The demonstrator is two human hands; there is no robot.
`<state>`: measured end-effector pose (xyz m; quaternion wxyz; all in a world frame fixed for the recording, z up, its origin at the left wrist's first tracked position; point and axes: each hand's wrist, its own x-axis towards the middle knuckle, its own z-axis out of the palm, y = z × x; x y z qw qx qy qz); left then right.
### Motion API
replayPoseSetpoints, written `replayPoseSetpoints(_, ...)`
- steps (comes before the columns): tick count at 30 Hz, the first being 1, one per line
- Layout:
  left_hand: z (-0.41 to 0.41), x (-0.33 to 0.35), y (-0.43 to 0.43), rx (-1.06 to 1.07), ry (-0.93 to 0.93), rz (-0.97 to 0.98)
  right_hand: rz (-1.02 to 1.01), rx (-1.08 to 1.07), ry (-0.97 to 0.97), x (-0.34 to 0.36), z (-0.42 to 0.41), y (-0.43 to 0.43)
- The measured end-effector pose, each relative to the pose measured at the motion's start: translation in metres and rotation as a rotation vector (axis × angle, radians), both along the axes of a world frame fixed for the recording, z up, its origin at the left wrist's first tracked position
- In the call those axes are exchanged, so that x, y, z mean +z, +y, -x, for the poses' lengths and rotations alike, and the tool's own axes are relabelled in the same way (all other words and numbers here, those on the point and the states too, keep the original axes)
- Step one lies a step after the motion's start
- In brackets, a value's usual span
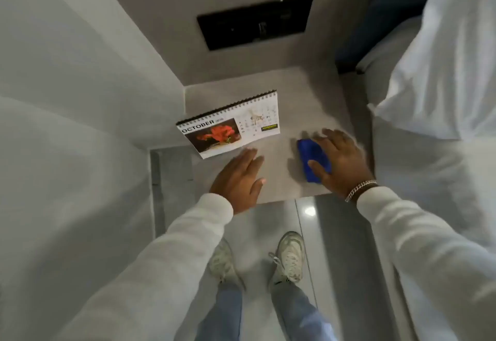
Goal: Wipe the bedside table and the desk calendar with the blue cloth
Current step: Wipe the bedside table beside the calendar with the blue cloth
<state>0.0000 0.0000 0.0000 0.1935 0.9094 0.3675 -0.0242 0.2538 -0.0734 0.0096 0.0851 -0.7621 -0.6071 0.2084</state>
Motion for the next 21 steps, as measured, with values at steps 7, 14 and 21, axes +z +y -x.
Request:
replayPoseSetpoints(7,0.013,-0.093,-0.009,-0.141,0.073,-0.033,-0.141,-0.152,-0.148,-0.1,0.022,-0.016)
replayPoseSetpoints(14,0.019,-0.1,-0.004,-0.183,0.124,-0.096,-0.291,-0.288,-0.188,-0.116,0.04,-0.009)
replayPoseSetpoints(21,0.023,-0.095,0.001,-0.22,0.053,-0.005,-0.242,-0.382,-0.237,-0.106,0.057,-0.004)
